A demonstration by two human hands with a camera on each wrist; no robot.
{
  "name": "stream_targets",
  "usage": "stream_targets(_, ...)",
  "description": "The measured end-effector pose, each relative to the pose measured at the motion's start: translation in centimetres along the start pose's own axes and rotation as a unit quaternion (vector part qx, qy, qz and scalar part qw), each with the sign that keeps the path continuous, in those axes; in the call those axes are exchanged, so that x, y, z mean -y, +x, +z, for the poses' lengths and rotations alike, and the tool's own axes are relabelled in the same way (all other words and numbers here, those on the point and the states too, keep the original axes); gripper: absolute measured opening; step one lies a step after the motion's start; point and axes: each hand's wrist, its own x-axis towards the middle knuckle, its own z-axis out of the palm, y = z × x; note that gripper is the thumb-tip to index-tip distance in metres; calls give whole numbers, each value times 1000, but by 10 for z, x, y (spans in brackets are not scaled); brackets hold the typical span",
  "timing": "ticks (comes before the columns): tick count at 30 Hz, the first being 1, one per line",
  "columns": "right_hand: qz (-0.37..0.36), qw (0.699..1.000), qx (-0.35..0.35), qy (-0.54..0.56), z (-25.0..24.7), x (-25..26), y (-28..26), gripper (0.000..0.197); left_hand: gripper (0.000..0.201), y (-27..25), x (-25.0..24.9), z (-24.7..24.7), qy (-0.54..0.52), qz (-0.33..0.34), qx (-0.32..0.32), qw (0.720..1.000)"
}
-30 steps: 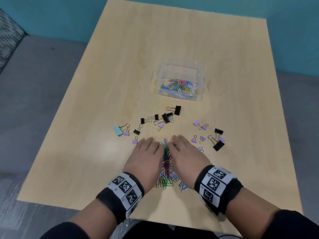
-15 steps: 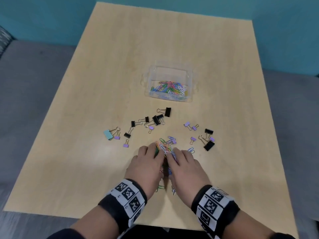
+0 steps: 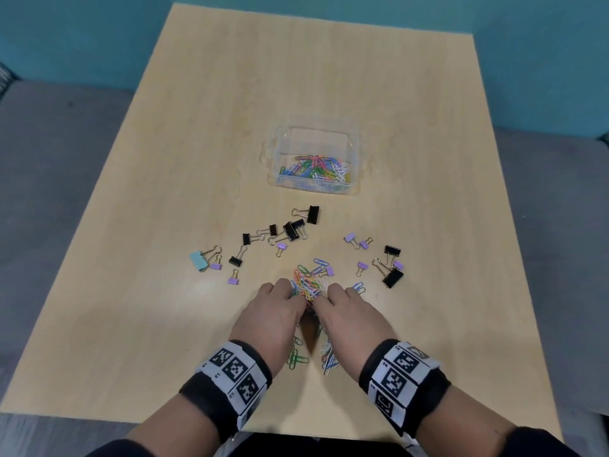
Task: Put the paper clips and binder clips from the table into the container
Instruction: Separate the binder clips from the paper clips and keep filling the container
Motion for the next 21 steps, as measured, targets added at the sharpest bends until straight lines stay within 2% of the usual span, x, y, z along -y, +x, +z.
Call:
stream_targets(7,7,999,-1,46,-2,-11,3,36,26,1,5,-6,-44,-41,17,998)
stream_targets(11,43,992,22,118,-12,-18,5,4,17,2,8,-14,-59,-53,16,997)
stream_targets(13,54,983,34,172,-17,-23,6,5,15,6,8,-24,-79,-64,31,994)
stream_targets(15,63,974,43,215,-21,-29,9,5,22,8,10,-31,-109,-80,48,990)
stream_targets(17,85,959,62,262,-22,-34,12,6,21,8,14,-38,-162,-92,55,981)
stream_targets(19,117,930,86,339,-25,-38,16,6,16,10,21,-43,-239,-109,59,963)
stream_targets(21,137,889,107,425,-33,-41,23,6,11,16,29,-50,-358,-140,73,920)
